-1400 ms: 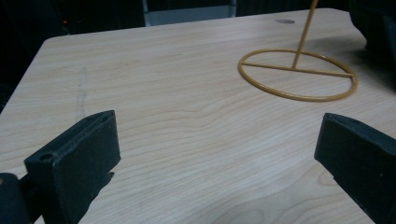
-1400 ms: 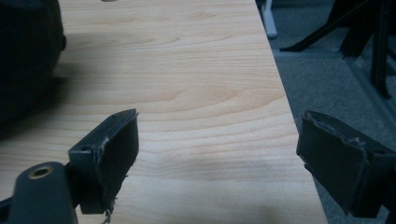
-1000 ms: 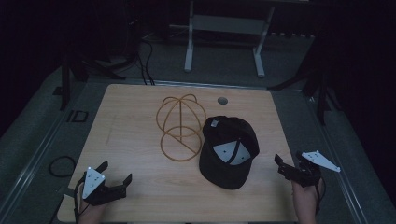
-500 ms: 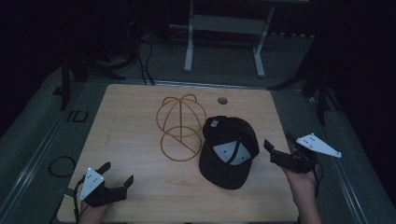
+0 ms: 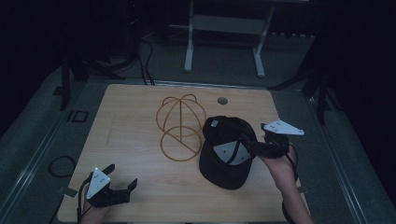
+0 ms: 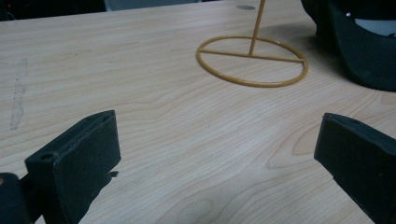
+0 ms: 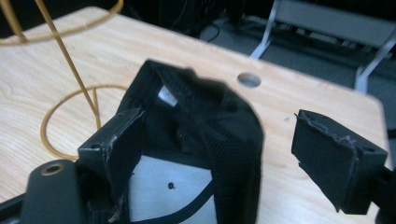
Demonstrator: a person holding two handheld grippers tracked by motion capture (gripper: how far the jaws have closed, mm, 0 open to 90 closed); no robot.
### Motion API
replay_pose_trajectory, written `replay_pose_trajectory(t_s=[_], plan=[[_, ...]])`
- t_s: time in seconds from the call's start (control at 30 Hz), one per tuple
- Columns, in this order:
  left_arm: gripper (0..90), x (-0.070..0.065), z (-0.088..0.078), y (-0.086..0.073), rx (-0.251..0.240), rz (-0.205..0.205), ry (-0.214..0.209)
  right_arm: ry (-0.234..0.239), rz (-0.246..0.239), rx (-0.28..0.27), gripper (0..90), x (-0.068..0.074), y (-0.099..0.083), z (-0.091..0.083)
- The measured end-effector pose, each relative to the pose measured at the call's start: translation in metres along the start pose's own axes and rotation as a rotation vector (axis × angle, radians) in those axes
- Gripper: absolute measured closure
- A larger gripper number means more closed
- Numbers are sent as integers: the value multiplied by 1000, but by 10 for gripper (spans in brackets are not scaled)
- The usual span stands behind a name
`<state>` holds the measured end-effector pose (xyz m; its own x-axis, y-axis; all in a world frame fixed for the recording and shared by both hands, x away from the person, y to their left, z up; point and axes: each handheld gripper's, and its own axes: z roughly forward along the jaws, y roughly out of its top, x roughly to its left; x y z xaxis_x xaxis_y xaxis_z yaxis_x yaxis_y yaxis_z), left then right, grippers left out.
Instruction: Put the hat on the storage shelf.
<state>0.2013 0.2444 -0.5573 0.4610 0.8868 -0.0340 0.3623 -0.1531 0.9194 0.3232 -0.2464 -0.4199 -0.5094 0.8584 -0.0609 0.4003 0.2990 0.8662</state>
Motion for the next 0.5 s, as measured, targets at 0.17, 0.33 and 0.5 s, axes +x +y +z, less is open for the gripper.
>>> replay_pose_trajectory(t_s=[0.17, 0.33, 0.5], plan=[[8, -1, 1, 0, 7, 5, 3, -44, -13, 81, 274, -1, -9, 21], [8, -1, 2, 0, 26, 11, -1, -148, -19, 142, 428, -3, -18, 36], [9, -1, 2, 0, 27, 7, -1, -190, -34, 189, 537, -2, -21, 48]])
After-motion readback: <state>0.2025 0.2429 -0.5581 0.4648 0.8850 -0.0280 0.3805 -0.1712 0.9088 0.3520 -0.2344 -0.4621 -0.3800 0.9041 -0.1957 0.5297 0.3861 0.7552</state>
